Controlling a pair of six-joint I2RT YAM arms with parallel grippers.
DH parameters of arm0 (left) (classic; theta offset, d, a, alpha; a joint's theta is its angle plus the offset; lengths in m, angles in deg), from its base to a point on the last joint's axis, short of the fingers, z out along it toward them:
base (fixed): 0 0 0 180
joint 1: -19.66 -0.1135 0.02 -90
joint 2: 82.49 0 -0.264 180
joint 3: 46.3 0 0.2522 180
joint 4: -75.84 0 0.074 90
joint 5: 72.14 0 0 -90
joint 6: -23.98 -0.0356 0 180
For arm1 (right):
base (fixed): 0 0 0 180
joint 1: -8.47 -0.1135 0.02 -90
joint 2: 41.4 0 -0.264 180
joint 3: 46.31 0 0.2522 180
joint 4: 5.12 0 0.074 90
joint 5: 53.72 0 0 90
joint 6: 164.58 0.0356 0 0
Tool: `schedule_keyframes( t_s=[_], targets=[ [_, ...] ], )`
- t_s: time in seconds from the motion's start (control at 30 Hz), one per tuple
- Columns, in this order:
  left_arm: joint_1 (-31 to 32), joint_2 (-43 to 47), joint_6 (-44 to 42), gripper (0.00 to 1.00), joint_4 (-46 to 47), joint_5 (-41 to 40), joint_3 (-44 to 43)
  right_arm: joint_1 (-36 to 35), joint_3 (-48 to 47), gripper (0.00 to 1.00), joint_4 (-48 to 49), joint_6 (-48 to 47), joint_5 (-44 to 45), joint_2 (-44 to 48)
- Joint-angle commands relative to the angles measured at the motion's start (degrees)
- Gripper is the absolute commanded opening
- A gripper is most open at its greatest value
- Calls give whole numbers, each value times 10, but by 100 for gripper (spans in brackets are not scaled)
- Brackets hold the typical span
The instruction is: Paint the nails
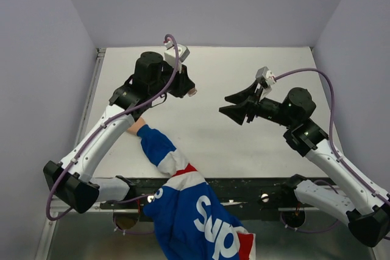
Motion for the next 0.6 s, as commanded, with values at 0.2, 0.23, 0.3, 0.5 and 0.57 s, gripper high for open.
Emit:
schedule_keyframes(
  t_s=[0.2,0.23,0.3,0.5,0.57],
  targets=[
    [-34,-123,-45,0,103,-155,18,2,43,60,-37,-30,142,48],
    [-36,-133,-52,0,117,-162,21,2,48,60,-35,-29,147,54],
    [-41,-154,-53,0,152,-156,32,1,57,60,-33,-30,153,65],
    [-58,-217,-33,0,176,-195,34,2,74,60,-22,-30,155,81],
    [-60,-237,-28,0,178,-215,34,2,76,60,-22,-29,152,85]
  ],
)
